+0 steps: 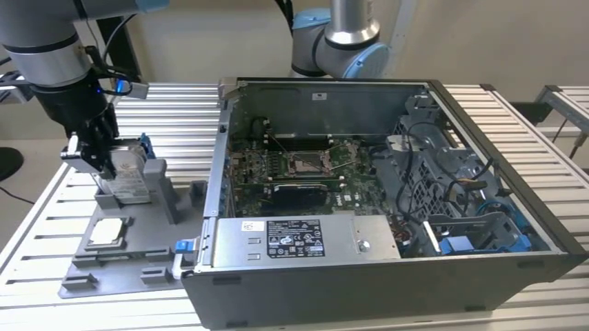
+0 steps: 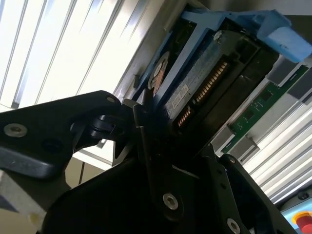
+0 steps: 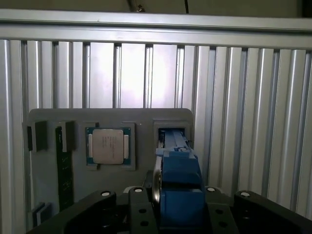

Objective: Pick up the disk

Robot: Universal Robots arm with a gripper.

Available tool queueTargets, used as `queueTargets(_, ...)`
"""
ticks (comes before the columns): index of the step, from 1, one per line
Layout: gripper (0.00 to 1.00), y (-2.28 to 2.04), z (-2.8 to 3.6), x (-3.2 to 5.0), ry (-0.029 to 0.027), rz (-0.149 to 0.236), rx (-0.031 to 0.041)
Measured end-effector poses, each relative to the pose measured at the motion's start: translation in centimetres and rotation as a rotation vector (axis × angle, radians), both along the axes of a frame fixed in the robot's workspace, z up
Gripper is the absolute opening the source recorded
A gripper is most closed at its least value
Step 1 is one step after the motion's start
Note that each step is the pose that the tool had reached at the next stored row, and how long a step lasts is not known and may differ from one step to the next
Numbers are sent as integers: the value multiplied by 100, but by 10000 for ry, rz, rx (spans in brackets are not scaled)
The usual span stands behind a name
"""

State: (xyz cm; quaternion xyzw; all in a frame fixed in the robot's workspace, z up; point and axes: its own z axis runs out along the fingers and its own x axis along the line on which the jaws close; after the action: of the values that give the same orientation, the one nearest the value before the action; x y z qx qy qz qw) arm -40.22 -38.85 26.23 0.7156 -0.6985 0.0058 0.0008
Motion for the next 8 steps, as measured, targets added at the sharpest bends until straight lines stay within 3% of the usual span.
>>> queueTargets(4, 0, 1, 4, 0, 2, 0, -3)
queueTargets(8, 0, 1, 74, 0, 2, -1, -2)
